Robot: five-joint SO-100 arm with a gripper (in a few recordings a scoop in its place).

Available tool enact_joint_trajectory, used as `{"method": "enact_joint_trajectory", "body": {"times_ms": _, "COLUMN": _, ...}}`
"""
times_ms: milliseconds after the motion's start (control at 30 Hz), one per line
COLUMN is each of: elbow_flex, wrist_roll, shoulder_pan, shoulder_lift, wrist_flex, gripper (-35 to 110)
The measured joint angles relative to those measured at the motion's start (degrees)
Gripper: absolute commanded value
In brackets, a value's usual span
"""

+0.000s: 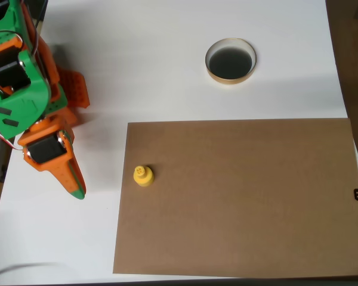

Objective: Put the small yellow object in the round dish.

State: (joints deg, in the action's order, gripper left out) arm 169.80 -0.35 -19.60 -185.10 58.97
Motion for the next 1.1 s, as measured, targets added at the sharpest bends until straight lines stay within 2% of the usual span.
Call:
{"method": "enact_joint_trajectory", "body": {"times_ms": 667, "elbow_flex": 0.0, "wrist_roll": -0.3, "shoulder_pan": 0.0, "shoulder_lift": 0.0, "wrist_flex": 0.0, "gripper": 2}}
{"method": "enact_joint_trajectory", "body": {"times_ms": 1100, "elbow_flex": -3.2, "wrist_roll": -3.8, "shoulder_pan": -3.0, "shoulder_lift": -0.8, "wrist_flex": 3.2, "gripper": 22}}
